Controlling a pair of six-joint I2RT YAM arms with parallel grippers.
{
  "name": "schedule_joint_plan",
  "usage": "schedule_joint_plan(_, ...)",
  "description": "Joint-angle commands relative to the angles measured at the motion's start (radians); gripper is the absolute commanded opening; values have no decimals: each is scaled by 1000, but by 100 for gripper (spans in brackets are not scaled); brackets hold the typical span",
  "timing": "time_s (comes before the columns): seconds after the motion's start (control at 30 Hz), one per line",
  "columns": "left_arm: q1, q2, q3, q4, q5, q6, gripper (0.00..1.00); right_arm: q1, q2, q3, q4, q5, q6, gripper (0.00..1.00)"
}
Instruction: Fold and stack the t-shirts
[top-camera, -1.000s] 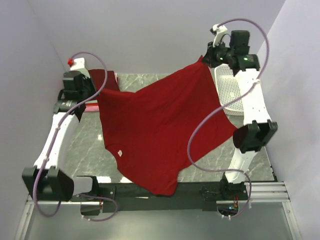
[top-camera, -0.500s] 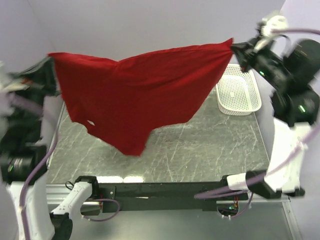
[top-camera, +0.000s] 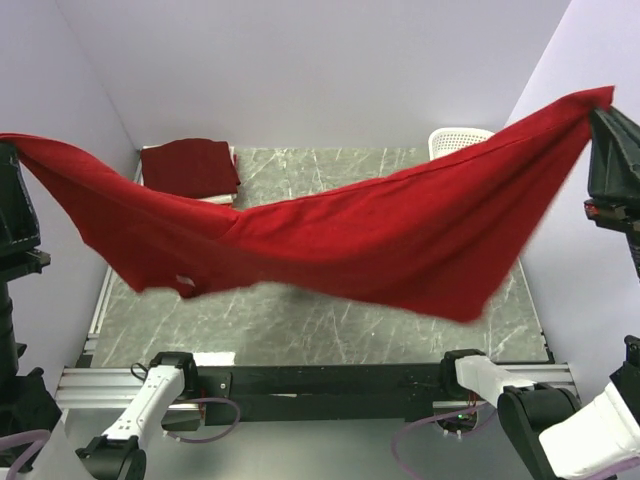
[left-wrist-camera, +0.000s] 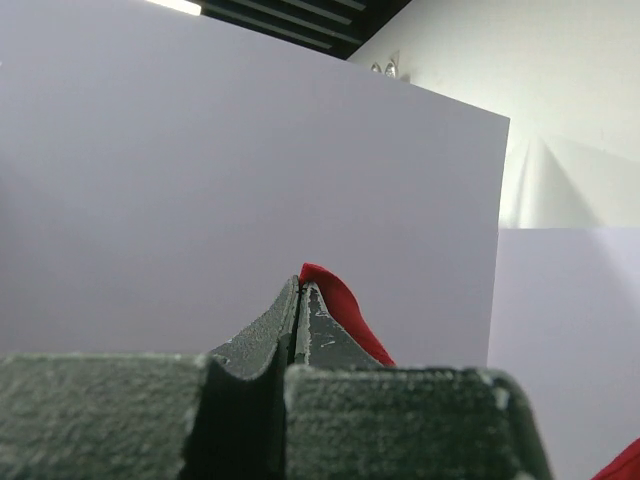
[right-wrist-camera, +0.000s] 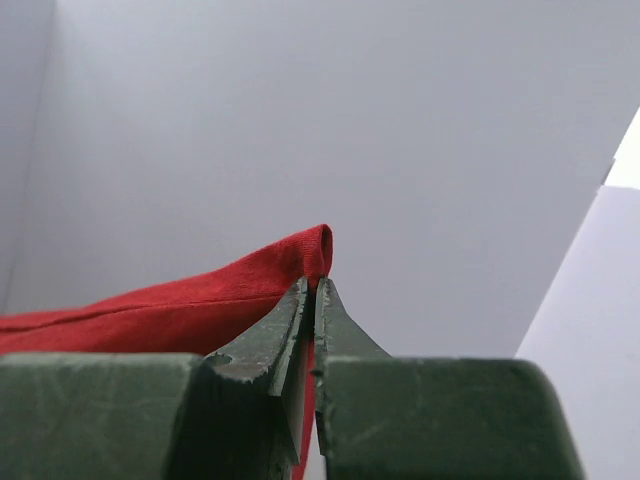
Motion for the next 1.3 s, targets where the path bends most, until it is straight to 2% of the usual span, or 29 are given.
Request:
schedule_joint_plan(0.0, 2, 6, -16, 18, 14, -12, 0, -8, 48, -43, 16, 83, -4, 0)
schedule_joint_plan(0.1, 2, -10, -59, 10, 4, 8, 0, -7, 62, -97, 16, 85, -14, 0)
schedule_joint_plan(0.3, 2, -78, -312, 15, -45, 43, 0, -18, 103, -322, 70, 44, -21, 0)
schedule_joint_plan(0.5, 2, -109, -775, 90, -172, 68, 0, -30, 203, -686, 222, -125, -1, 0)
schedule_joint_plan(0.53, 2, -99, -827, 132, -186, 68, 0, -30, 253, -763, 248, -169, 9, 0)
schedule_joint_plan(0.6, 2, -40, -962, 179, -220, 55, 0, -30, 325, -816, 311, -219, 26, 0)
schedule_joint_plan(0.63, 2, -11, -996, 205, -228, 45, 0, -24, 414, -842, 329, -234, 34, 0)
schedule_joint_plan(0.7, 4, 116, -1049, 268, -255, 31, 0, -15, 529, -814, 337, -269, 28, 0)
schedule_joint_plan(0.73, 4, 165, -1052, 286, -262, 37, 0, -2, 651, -787, 332, -266, 22, 0)
schedule_joint_plan(0.8, 7, 329, -1031, 326, -286, 41, 0, 13, 785, -714, 297, -243, 12, 0)
schedule_joint_plan(0.93, 59, 605, -959, 390, -277, 51, 0, 33, 1108, -413, 222, -184, 40, 0)
schedule_joint_plan(1.0, 97, 668, -908, 404, -257, 40, 0, 36, 1172, -312, 207, -154, 66, 0)
schedule_joint_plan(1.13, 137, 742, -839, 417, -222, 43, 0, 39, 1261, -226, 211, -101, 83, 0)
schedule_joint_plan(1.27, 165, 797, -771, 400, -170, 57, 0, 38, 1272, -220, 251, -75, 88, 0)
